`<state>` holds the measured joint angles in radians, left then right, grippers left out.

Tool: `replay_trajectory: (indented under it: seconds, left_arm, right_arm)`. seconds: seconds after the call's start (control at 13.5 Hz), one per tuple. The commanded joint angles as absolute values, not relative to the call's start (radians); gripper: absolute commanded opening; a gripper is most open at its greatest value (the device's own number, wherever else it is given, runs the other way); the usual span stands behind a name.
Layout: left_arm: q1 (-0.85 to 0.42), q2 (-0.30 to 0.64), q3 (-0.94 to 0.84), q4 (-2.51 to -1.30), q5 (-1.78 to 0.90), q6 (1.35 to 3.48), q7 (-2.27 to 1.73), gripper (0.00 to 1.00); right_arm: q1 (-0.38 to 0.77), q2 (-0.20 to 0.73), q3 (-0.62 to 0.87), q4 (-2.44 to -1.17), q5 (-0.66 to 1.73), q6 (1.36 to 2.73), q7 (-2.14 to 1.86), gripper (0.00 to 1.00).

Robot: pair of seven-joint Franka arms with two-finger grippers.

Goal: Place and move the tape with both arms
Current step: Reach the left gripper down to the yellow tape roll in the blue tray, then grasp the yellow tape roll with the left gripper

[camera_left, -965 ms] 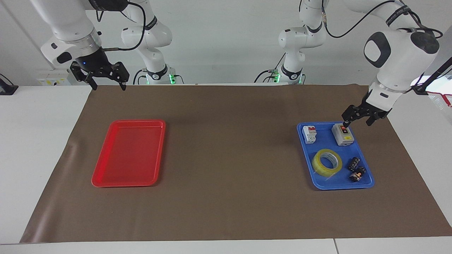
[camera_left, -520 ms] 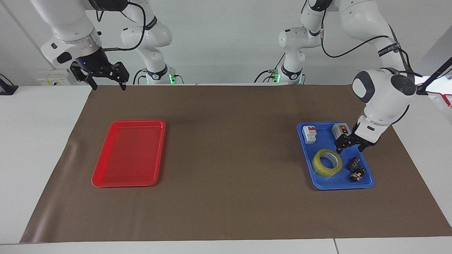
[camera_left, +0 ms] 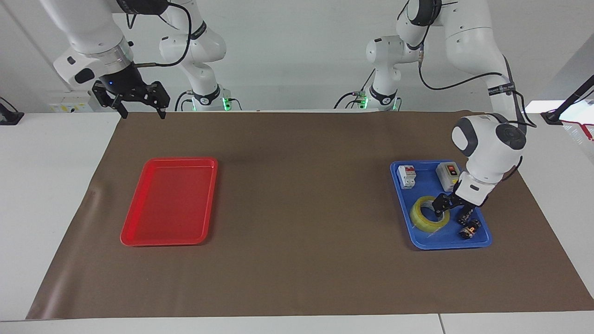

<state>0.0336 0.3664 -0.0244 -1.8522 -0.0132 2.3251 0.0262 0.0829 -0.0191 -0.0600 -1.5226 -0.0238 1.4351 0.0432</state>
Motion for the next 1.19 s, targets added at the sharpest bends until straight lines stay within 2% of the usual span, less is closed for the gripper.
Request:
replay_trajectory:
  seconds: [0.0, 0.15, 0.22, 0.37, 0.52, 0.82, 1.11]
  left_arm:
    - [0.037, 0.361, -0.021, -1.894, -0.009, 2.356, 0.038, 1.00]
    - [0.035, 0.356, -0.021, -1.914, -0.009, 2.352, 0.037, 0.93]
    - [0.034, 0.354, -0.021, -1.914, -0.011, 2.349, 0.037, 0.84]
    - [0.032, 0.354, -0.021, -1.914, -0.011, 2.339, 0.035, 0.53]
    - [0.026, 0.348, -0.021, -1.916, -0.011, 2.326, 0.031, 0.01]
    - [0.026, 0.307, -0.021, -1.913, -0.011, 2.289, 0.037, 0.00]
    - [0.012, 0.224, -0.032, -1.861, -0.011, 2.099, 0.029, 0.00]
  right_arm:
    - [0.066, -0.031, -0.054, -1.537, -0.011, 1.430, 0.017, 1.00]
    - [0.066, -0.031, -0.054, -1.537, -0.011, 1.430, 0.018, 1.00]
    - [0.066, -0.031, -0.054, -1.537, -0.011, 1.430, 0.018, 1.00]
    - [0.066, -0.031, -0.054, -1.537, -0.011, 1.430, 0.018, 1.00]
    - [0.067, -0.031, -0.054, -1.537, -0.011, 1.430, 0.018, 1.00]
    - [0.066, -0.031, -0.054, -1.537, -0.011, 1.430, 0.018, 1.00]
    - [0.066, -0.031, -0.054, -1.537, -0.011, 1.430, 0.018, 1.00]
